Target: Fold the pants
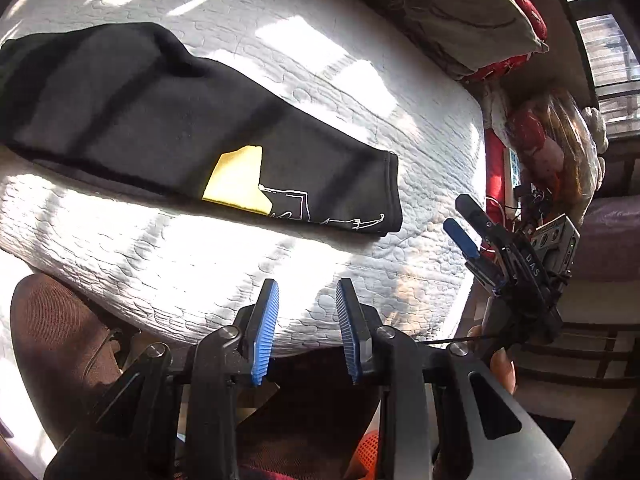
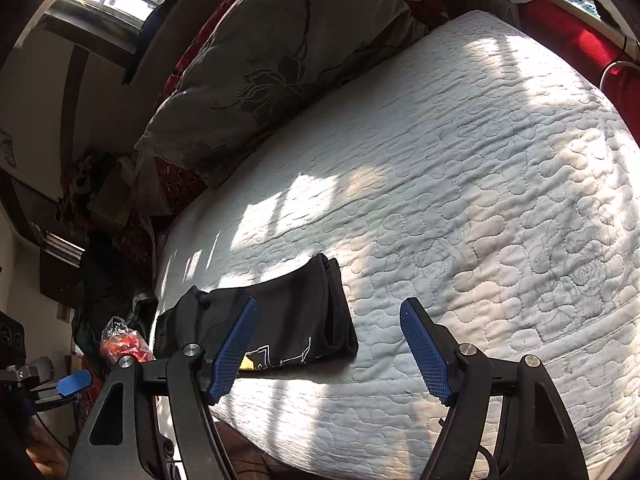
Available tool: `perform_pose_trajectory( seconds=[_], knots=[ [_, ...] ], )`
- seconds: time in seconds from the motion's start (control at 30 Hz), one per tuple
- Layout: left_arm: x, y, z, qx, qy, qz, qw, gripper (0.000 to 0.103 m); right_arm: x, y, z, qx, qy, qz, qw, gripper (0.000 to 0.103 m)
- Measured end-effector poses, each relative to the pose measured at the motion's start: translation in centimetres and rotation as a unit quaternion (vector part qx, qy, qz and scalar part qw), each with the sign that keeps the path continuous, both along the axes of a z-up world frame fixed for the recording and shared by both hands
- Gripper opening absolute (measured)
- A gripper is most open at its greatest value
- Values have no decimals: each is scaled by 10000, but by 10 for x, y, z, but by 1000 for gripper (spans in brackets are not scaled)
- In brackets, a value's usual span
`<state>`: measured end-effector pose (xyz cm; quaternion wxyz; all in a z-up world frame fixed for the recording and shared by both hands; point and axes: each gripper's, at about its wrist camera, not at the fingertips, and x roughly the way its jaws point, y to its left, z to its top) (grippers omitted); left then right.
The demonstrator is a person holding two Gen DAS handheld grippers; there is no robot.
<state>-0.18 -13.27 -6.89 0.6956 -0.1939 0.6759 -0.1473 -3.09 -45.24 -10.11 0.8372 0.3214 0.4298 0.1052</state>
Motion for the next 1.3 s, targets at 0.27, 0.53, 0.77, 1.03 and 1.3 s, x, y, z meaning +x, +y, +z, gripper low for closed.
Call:
perform_pose_trajectory(
  seconds=[0.27, 0.53, 0.77, 1.03, 1.3],
  knots=[
    [-1, -27, -61, -270, 356, 210, 9988, 22, 58, 27, -40, 314, 590, 615, 9959, 76],
    [21, -28, -88, -826, 744, 851, 9901, 22, 92, 42, -74, 783, 863, 995, 9882, 76],
    [33, -27, -100, -1174, 966, 1294, 9799, 22, 110, 44, -82, 1532, 1092, 1181, 9750, 76],
    [39, -29, -99, -1177, 927, 1419, 9785, 22, 105, 28, -99, 2207, 1016, 1073, 9641, 73],
    [49, -27, -102, -1466, 1044, 1481, 9725, 22, 106, 33, -97, 2107, 981, 1033, 9671, 74]
  ],
)
